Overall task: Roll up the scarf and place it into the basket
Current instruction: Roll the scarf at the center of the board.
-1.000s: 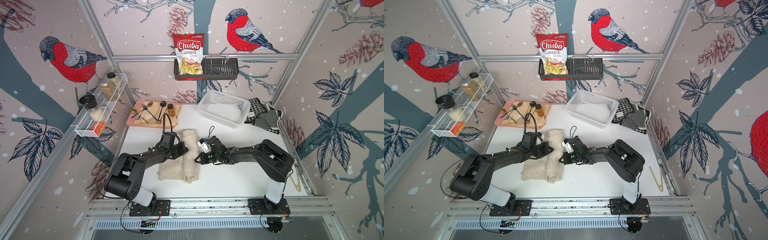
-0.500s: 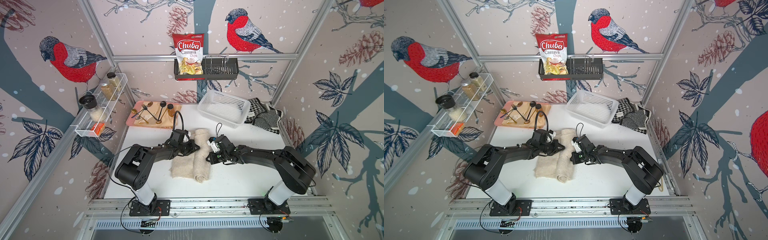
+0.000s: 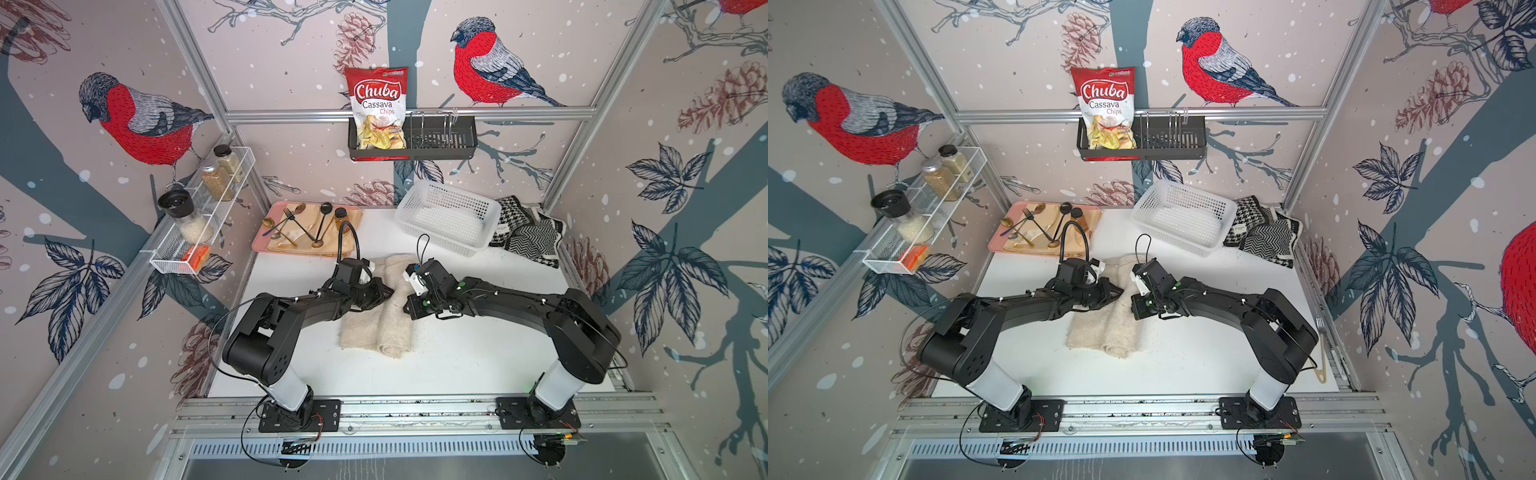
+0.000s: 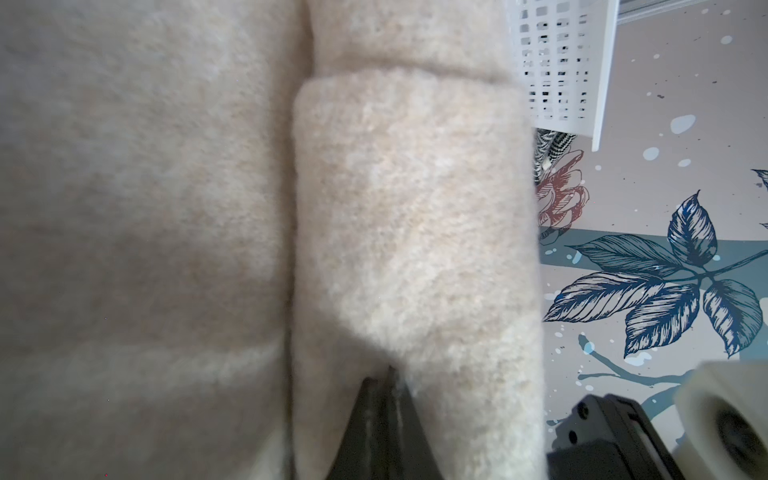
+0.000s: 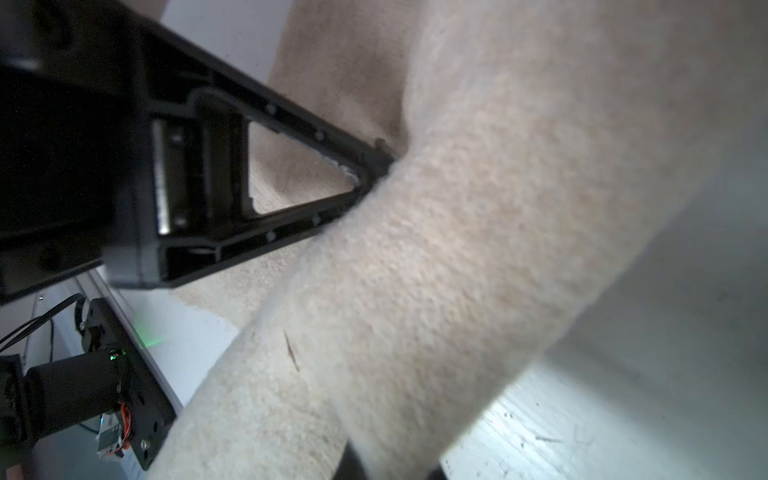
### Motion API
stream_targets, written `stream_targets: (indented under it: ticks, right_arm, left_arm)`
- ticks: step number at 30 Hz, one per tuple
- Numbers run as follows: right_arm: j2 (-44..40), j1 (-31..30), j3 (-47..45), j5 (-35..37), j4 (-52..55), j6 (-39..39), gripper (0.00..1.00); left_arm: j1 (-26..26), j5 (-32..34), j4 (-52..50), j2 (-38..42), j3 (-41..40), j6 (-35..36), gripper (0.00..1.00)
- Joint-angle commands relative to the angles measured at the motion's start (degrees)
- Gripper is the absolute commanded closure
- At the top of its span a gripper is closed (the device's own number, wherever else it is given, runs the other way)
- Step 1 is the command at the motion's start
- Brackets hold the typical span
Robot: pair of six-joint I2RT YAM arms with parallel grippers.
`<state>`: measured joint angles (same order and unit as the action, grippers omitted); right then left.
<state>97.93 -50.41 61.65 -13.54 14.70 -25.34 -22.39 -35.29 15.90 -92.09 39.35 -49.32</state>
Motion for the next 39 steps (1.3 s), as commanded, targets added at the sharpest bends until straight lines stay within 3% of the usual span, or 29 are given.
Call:
stream_targets:
  ticks: [1, 4, 8, 9, 12, 14, 19, 27, 36, 39]
  right_arm:
    - [2.92, -0.98, 5.05, 7.30, 8.01, 1.22, 0.93]
    - [5.50, -1.94, 8.66, 8.34, 10.62, 1.23, 0.93]
    - [7.32, -2.87, 12.27, 8.93, 11.77, 1.16, 0.83]
    - [7.58, -3.01, 12.81, 8.97, 12.03, 1.17, 0.77]
    - [7.76, -3.48, 14.50, 8.79, 12.32, 1.33, 0.47]
    - [7.18, -3.44, 14.53, 7.17, 10.71, 1.43, 0.38]
    - [4.40, -1.09, 11.54, 4.83, 6.99, 0.18, 0.36]
    - [-1.07, 5.37, 2.83, 9.78, 5.47, -2.21, 0.36]
    - [4.33, 6.35, 1.42, 13.42, 4.33, -3.27, 0.40]
    - [6.33, 5.47, 2.64, 12.39, 3.03, -2.93, 0.49]
  left_arm:
    - [1.09, -0.40, -2.97, 1.71, -0.63, 2.40, 0.89]
    - [1.63, -0.21, -3.87, 1.84, -0.77, 3.09, 0.89]
    - [1.73, -0.53, -2.53, 1.31, -1.93, 2.70, 0.88]
    - [1.74, -0.55, -2.25, 1.23, -2.18, 2.61, 0.88]
    - [1.83, -0.34, -1.85, 0.58, -2.93, 2.83, 0.88]
    - [1.83, -0.31, -1.11, -0.23, -3.18, 2.83, 0.88]
    - [1.98, -0.31, 0.31, -2.43, -3.29, 2.65, 0.88]
    - [2.27, -0.66, 1.03, -5.44, -2.61, 2.74, 0.89]
    - [2.27, -0.65, 0.73, -6.02, -2.11, 2.72, 0.89]
    - [2.27, -0.20, 0.18, -5.89, -2.06, 2.97, 0.89]
